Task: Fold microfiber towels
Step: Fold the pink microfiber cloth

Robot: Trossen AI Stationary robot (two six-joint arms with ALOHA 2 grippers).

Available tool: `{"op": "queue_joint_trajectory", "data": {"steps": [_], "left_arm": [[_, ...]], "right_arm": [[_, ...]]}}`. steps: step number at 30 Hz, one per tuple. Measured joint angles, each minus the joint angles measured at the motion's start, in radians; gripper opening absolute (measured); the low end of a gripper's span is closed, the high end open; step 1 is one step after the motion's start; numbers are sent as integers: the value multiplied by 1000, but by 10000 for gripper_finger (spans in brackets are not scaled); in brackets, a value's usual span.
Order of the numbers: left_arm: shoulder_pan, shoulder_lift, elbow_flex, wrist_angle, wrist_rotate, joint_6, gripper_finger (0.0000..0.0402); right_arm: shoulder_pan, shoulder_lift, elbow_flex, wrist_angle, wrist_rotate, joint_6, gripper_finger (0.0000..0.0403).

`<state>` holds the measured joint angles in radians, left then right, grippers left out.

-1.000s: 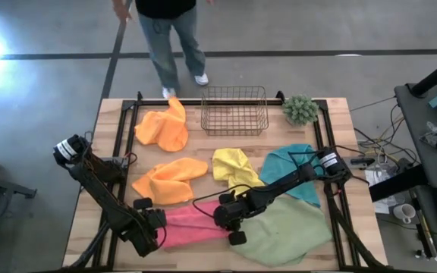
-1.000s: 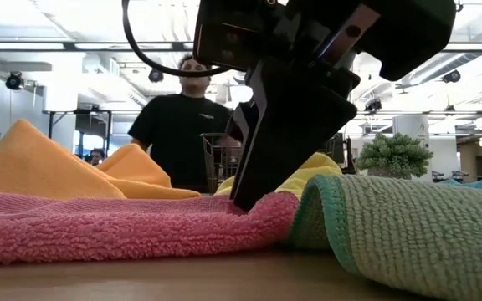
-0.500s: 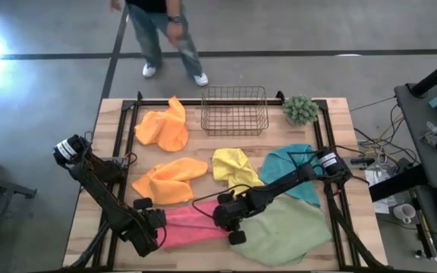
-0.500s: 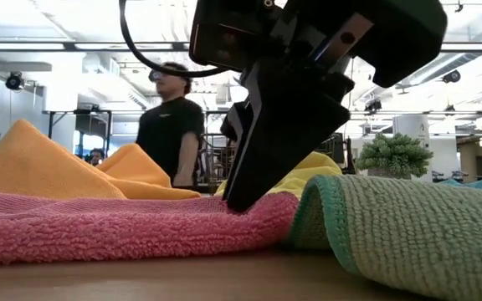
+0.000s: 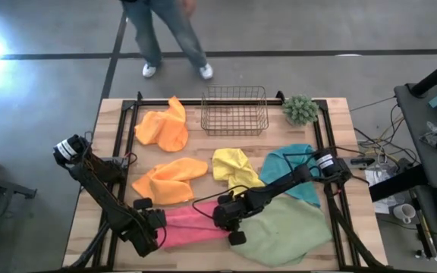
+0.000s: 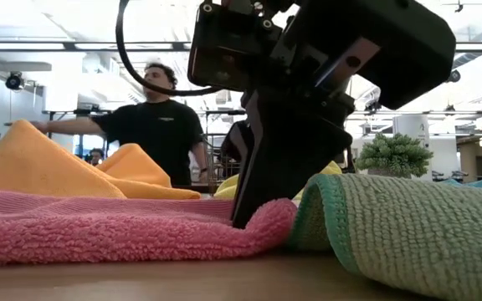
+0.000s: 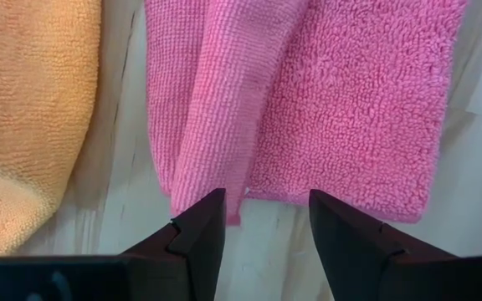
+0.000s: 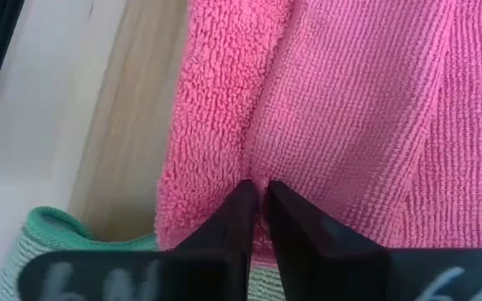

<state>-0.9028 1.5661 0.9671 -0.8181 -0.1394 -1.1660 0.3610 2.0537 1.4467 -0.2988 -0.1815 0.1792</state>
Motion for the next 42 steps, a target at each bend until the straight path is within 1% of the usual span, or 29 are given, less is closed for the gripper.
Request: {"op": "queue_joint_trajectory", "data": {"steps": [2,4,12,18,21,24,27,30,33,35,39,42], "left_arm": [[0,0,0,2,0,0,157],[0,0,0,1,1,0,157],[0,0,1,3,4,-1,157],[0,0,1,26,4,-1,157],[0,0,-1,49,4,-1,157],[1,0,-4,67,-3,-1,157],[5,0,-3,93,-33,0,157],[15,0,-6,133,-94,-3,157],[37,2,-9,171,-161,-6,157],[54,9,-9,209,-197,-5,157],[82,37,-9,273,-229,9,157],[110,57,-11,326,-242,57,157]], "right_arm": [[0,-7,0,-4,4,-1,12],[0,-16,-1,-12,20,-5,10],[-7,-54,-1,-30,29,7,9],[-16,-105,-2,-32,59,45,9],[-22,-119,-2,-48,95,56,9],[-33,-122,-2,-66,96,66,9],[-39,-117,-2,-92,97,92,9],[-40,-109,-2,-88,93,111,9],[-40,-108,-2,-85,44,127,9],[-40,-108,-2,-83,35,156,9],[-41,-109,-1,-77,34,192,9],[-41,-110,2,-77,34,221,9]]}}
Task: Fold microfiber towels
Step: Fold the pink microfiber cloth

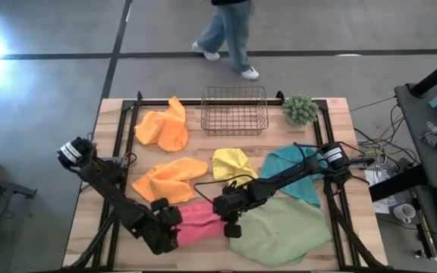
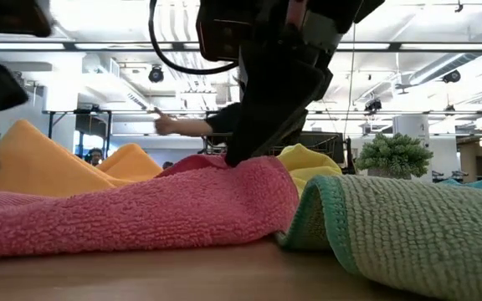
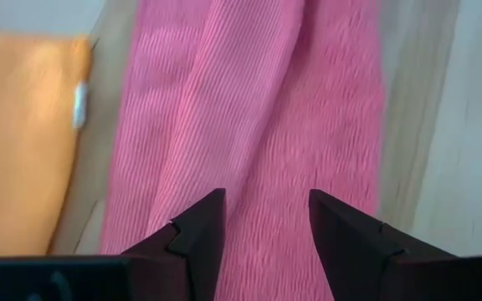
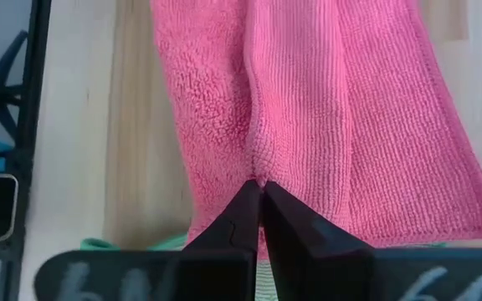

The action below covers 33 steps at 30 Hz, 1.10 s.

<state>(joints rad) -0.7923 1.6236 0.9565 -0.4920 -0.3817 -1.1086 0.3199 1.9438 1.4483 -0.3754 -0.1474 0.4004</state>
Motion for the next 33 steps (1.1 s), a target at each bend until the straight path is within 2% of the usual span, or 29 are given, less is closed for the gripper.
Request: {"op": "queue_joint_trajectory", "data": {"steps": [7,11,15,19,26,33], "left_arm": [[75,48,0,285,-48,208,157],[120,121,0,464,-54,331,157],[157,192,3,607,-45,364,157],[164,232,29,675,-38,382,157],[162,290,68,673,-36,381,157],[162,336,71,670,2,309,157]], "right_arm": [[0,-1,0,0,0,63,9],[0,-3,0,17,-1,80,9],[1,-6,2,19,0,89,9],[1,-6,2,18,0,101,9],[0,-6,2,16,2,124,9],[0,-11,2,14,18,132,9]]}}
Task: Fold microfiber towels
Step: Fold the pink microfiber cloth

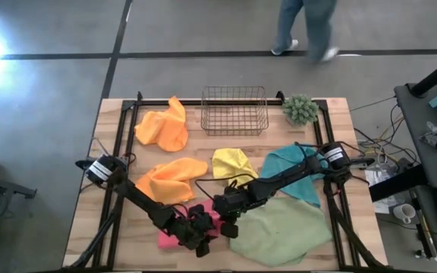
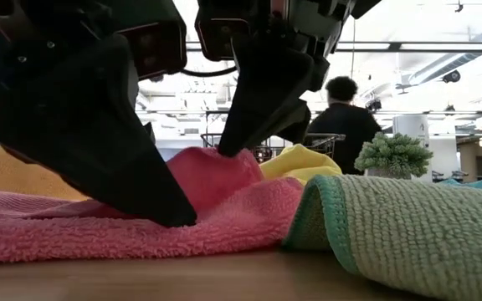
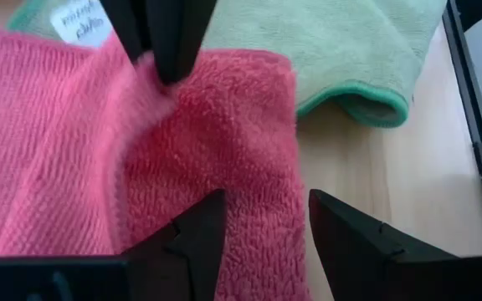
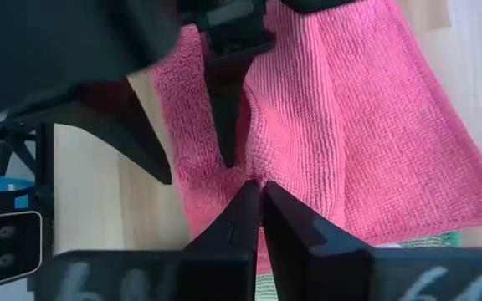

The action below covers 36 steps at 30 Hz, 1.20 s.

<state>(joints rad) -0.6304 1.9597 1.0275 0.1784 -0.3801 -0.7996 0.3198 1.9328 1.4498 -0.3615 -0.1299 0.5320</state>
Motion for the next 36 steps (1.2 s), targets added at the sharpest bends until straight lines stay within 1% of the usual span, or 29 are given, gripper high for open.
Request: {"op": "queue_joint_trajectory", "data": {"steps": [3,8,10,15,23,25,28,31,34,36], "left_arm": [[0,1,-2,4,9,-5,157],[0,-10,2,-10,20,2,157],[0,-19,4,-31,19,-4,157],[0,-55,29,-175,4,-6,157],[-29,-178,33,-368,-4,-7,157],[-43,-208,35,-450,-5,-36,157],[-60,-246,34,-592,-12,-102,157],[-83,-276,30,-705,-14,-154,157],[-111,-293,30,-728,-13,-193,157],[-130,-294,30,-710,-13,-232,157]], "right_arm": [[-2,-18,0,-2,16,0,9],[-14,-51,0,-70,130,0,9],[-26,-55,0,-82,141,4,9],[-49,-43,0,-114,141,71,9],[-57,-26,0,-141,140,122,9],[-61,-26,0,-154,146,124,12],[-64,-26,0,-163,154,124,29],[-64,-26,0,-163,155,124,56],[-64,-36,0,-164,155,120,88],[-62,-48,3,-164,130,104,106]]}}
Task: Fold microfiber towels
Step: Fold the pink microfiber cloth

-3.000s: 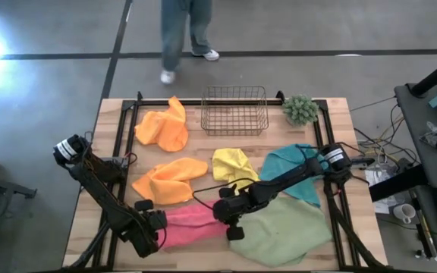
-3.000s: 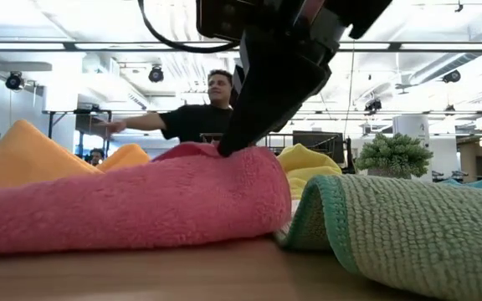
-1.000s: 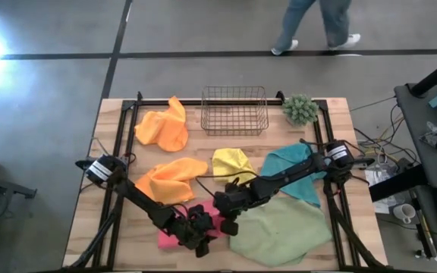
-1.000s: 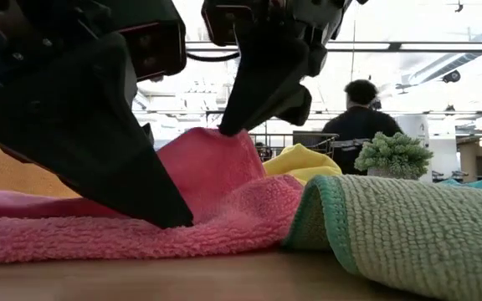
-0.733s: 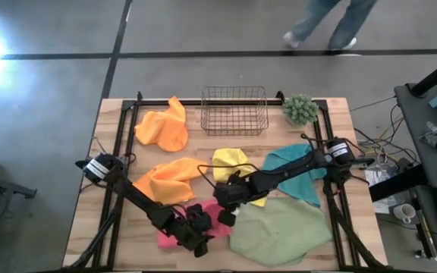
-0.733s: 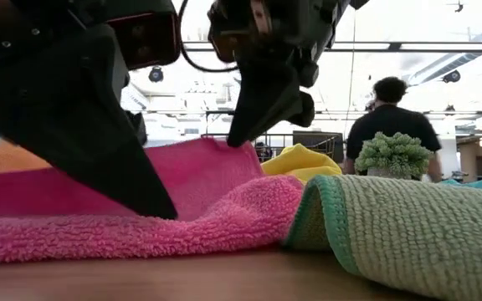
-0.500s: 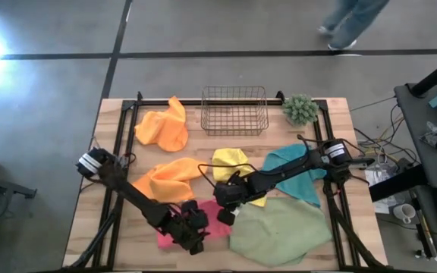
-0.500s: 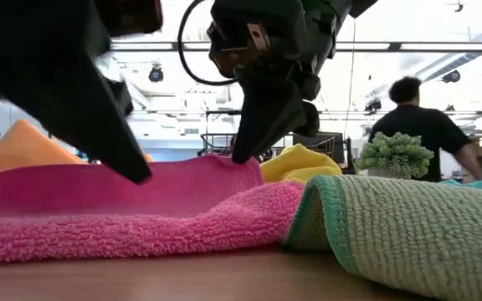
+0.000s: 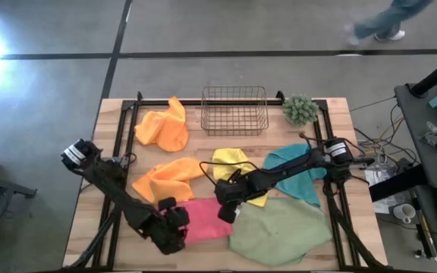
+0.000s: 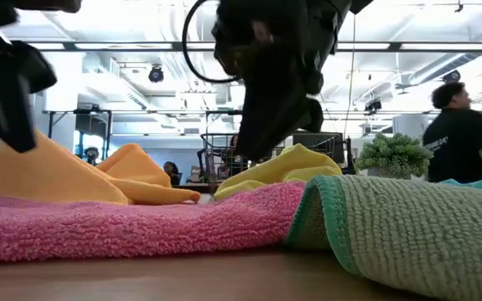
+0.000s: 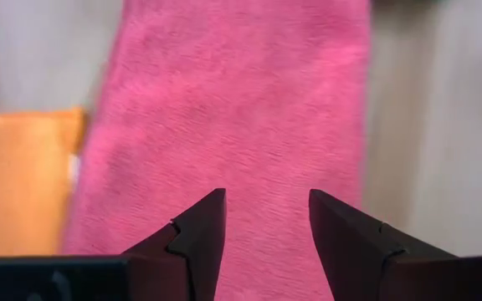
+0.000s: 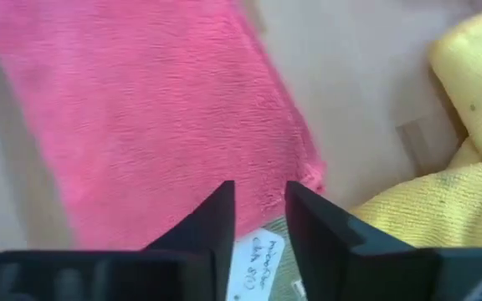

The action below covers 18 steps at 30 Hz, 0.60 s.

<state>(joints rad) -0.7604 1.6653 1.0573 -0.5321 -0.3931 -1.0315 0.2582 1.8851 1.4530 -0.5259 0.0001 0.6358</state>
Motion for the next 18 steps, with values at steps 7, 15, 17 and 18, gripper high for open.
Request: {"op": "queue_joint_trajectory", "data": {"steps": [7,15,17,18], "left_arm": [[-54,46,-2,107,9,-80,157],[-105,99,-3,113,69,-185,157],[-121,99,-3,113,77,-214,157],[-128,99,-3,110,82,-220,157]], "right_arm": [[48,-6,20,87,-80,-48,131],[8,84,31,143,-25,-135,115],[-5,105,36,139,-26,-148,112],[-11,115,38,135,-26,-153,111]]}}
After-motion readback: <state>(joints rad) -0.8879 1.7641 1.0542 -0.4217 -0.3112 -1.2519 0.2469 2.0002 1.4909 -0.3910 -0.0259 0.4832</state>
